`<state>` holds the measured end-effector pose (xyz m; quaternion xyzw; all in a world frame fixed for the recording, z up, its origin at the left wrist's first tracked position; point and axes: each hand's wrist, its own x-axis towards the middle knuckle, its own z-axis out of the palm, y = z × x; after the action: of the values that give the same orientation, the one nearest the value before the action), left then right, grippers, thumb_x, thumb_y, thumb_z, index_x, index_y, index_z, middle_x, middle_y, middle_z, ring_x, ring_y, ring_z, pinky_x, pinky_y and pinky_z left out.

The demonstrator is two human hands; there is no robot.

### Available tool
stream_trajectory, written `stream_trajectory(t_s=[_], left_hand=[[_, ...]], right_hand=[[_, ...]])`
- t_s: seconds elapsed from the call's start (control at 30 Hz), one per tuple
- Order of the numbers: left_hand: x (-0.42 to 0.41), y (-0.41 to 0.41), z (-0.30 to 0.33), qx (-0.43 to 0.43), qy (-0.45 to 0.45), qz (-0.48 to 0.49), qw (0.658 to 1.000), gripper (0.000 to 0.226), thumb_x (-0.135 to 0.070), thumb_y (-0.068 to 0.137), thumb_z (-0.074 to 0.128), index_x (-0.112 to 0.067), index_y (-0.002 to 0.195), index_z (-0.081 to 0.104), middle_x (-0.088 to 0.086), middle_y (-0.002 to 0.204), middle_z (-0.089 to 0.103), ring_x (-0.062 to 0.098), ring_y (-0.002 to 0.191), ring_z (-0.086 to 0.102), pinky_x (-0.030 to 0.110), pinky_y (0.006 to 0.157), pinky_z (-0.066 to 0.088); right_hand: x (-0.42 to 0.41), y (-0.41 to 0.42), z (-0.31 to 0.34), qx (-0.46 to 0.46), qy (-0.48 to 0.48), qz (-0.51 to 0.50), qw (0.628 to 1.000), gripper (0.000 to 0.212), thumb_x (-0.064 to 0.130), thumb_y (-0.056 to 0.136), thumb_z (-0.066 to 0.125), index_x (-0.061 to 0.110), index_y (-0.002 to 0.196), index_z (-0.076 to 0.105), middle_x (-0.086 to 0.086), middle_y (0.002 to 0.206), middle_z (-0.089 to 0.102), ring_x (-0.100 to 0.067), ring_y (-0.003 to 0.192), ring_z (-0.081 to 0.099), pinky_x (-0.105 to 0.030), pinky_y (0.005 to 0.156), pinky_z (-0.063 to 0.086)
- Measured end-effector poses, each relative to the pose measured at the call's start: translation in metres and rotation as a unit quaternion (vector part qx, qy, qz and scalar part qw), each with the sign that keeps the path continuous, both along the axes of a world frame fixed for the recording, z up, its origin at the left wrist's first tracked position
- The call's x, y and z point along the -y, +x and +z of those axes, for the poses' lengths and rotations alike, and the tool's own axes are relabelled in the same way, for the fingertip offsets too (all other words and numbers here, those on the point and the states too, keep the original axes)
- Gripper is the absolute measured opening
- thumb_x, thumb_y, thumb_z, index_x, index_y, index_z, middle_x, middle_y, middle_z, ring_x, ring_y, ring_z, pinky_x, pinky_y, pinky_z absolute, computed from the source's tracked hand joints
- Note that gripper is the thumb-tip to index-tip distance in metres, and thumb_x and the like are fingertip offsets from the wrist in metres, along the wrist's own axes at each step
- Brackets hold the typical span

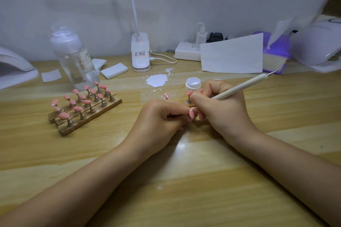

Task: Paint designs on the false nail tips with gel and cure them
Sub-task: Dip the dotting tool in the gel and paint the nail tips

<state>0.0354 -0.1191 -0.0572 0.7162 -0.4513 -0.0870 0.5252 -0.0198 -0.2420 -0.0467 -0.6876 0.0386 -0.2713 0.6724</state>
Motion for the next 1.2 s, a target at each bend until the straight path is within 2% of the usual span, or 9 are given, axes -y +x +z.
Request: stream_trajectory(t_s=[0.2,0.4,0.73,1.2], left_hand=[[-0.0005,0.0004,-0.0010,0.005,0.003,0.004,1.000,0.018,0.005,0.082,0.062,-0.007,0.086,0.074,-0.003,0.071,0.068,-0.007,0.060,0.049,0.012,0.059,0.042],[-0.0004,0.0004,-0.0006,-0.003,0.003,0.002,1.000,0.017,0.002,0.082,0.062,-0.009,0.088,0.074,-0.013,0.073,0.066,-0.010,0.062,0.050,0.011,0.060,0.041],[-0.0006,0.0006,-0.0009,0.002,0.004,0.001,1.000,0.017,0.002,0.083,0.062,-0.009,0.086,0.074,-0.007,0.074,0.068,-0.009,0.064,0.051,0.012,0.060,0.042],[-0.0003,0.0007,-0.0010,0.006,-0.002,0.000,1.000,0.020,0.004,0.082,0.061,-0.011,0.087,0.074,-0.012,0.071,0.067,-0.009,0.062,0.049,0.012,0.059,0.041]], right_hand=[[-0.0005,-0.0011,0.0006,0.001,-0.011,-0.008,1.000,0.041,-0.011,0.074,0.054,0.012,0.045,0.035,0.003,0.033,0.043,-0.009,0.035,0.052,-0.016,0.042,0.040],[-0.0002,-0.0001,0.0003,0.000,-0.002,-0.003,1.000,0.044,-0.012,0.075,0.054,0.013,0.044,0.035,-0.001,0.035,0.043,-0.012,0.035,0.053,-0.015,0.038,0.038],[-0.0005,-0.0003,0.0000,0.000,-0.011,-0.009,1.000,0.044,-0.012,0.076,0.055,0.011,0.044,0.034,0.003,0.032,0.041,-0.008,0.034,0.052,-0.015,0.040,0.039],[0.0000,0.0007,-0.0004,-0.001,-0.008,-0.011,1.000,0.043,-0.012,0.075,0.055,0.010,0.045,0.035,0.001,0.033,0.042,-0.009,0.034,0.053,-0.015,0.040,0.039]])
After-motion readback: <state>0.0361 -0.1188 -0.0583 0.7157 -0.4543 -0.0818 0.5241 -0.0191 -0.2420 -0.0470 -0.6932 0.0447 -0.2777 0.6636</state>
